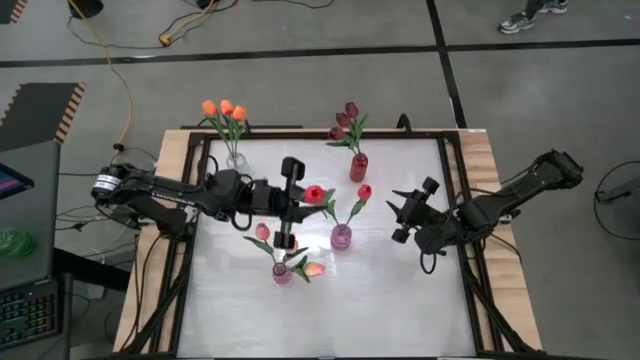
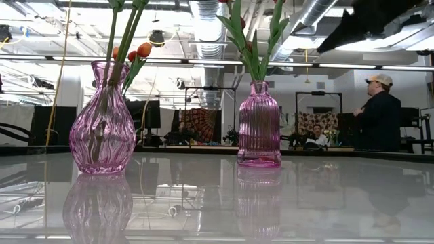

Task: Sort flowers into vase by color
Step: Put the red flower into the top purple vase

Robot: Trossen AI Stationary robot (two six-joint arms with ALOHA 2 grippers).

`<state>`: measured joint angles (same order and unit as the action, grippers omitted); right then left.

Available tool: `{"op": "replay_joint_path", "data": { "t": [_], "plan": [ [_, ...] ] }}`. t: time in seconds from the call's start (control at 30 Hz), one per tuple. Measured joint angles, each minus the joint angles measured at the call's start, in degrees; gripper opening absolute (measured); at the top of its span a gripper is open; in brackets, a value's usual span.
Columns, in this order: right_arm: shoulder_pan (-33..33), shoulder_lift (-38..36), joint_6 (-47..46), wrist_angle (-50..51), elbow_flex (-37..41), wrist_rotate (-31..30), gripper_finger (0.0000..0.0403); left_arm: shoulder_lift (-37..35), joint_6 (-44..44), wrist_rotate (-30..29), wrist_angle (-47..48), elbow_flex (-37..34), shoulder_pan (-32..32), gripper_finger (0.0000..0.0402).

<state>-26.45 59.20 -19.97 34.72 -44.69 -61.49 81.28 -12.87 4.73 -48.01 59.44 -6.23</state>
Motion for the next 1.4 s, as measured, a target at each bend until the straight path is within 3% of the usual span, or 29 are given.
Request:
{"op": "replay_joint_path", "data": {
  "t": [0.27,0.53,0.8,1.4],
  "plan": [
    [0.0,0.0,-0.1,-8.2,5.9,0.2,0.017,0.3,7.5,15.1,-0.5,0.0,8.5,0.0004],
    [0.9,0.2,-1.6,-8.6,6.6,0.2,0.0169,5.0,10.4,22.9,-5.4,0.0,10.7,0.0004],
    [1.5,0.2,-1.6,-8.6,6.6,0.2,0.017,10.2,15.6,25.2,-11.7,0.0,10.8,0.0004],
    [1.5,0.2,-1.6,-8.7,6.6,0.2,0.0169,11.7,10.4,29.2,-10.1,0.0,10.4,0.0004]
  ]
}}
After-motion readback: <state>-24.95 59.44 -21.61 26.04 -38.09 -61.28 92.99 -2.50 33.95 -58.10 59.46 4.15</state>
